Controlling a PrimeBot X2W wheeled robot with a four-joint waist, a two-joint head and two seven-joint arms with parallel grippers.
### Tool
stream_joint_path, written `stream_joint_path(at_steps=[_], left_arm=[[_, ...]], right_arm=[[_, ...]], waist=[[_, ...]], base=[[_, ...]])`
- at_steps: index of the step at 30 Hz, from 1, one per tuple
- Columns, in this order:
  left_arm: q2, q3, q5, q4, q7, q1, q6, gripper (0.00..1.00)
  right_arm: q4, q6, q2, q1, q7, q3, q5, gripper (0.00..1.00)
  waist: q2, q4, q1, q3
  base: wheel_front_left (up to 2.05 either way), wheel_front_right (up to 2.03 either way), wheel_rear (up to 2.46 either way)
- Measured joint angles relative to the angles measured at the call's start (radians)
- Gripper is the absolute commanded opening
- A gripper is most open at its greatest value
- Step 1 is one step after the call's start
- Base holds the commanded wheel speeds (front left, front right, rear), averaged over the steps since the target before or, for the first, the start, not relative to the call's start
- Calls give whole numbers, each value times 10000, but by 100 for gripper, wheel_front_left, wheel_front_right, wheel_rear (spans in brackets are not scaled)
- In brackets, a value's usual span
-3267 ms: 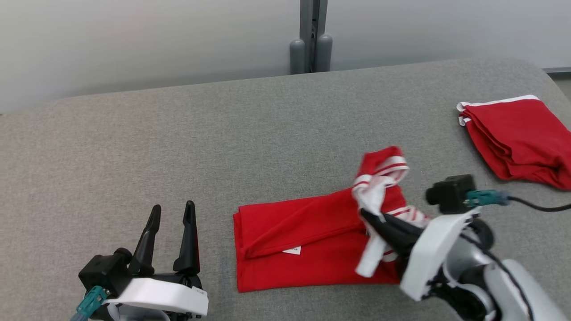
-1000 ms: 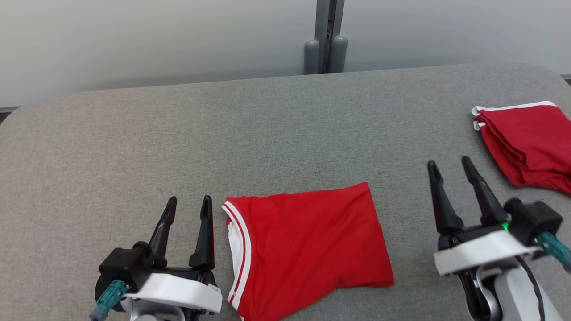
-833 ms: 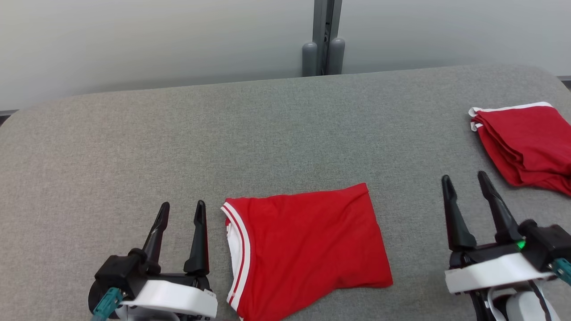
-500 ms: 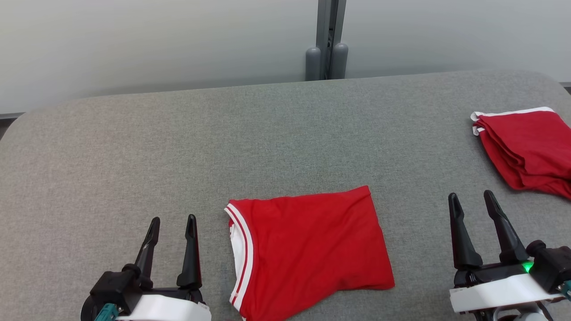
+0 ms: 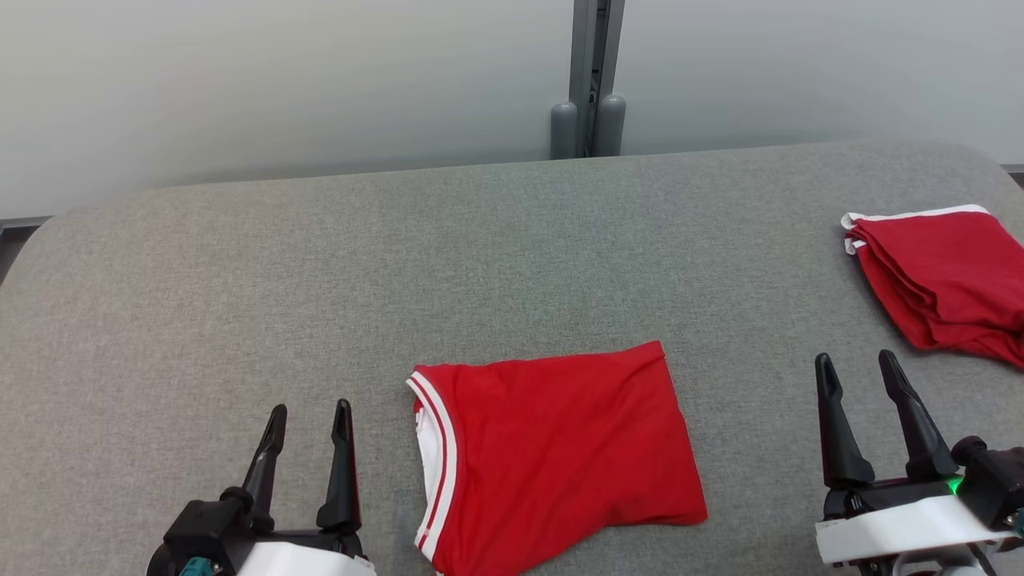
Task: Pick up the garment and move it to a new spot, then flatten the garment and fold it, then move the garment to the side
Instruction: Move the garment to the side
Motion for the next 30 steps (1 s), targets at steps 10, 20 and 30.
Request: stream_joint_path(at_steps=[10, 20, 30], left_arm=[[-121, 134, 140, 217, 0, 111, -148, 100], [-207, 194, 222, 318, 0, 127, -230, 100], [-251, 215, 261, 362, 0, 52, -270, 100]], right_arm=[[17, 0, 0, 47, -2, -127, -81, 100], [98, -2, 0, 98, 117, -52, -52, 100], [989, 0, -963, -1150, 3262, 1156, 50, 100]], waist=[[0, 108, 0, -194], [0, 254, 0, -266], [0, 551, -1, -130]], base=[[0, 0, 0], [0, 0, 0], [0, 0, 0]])
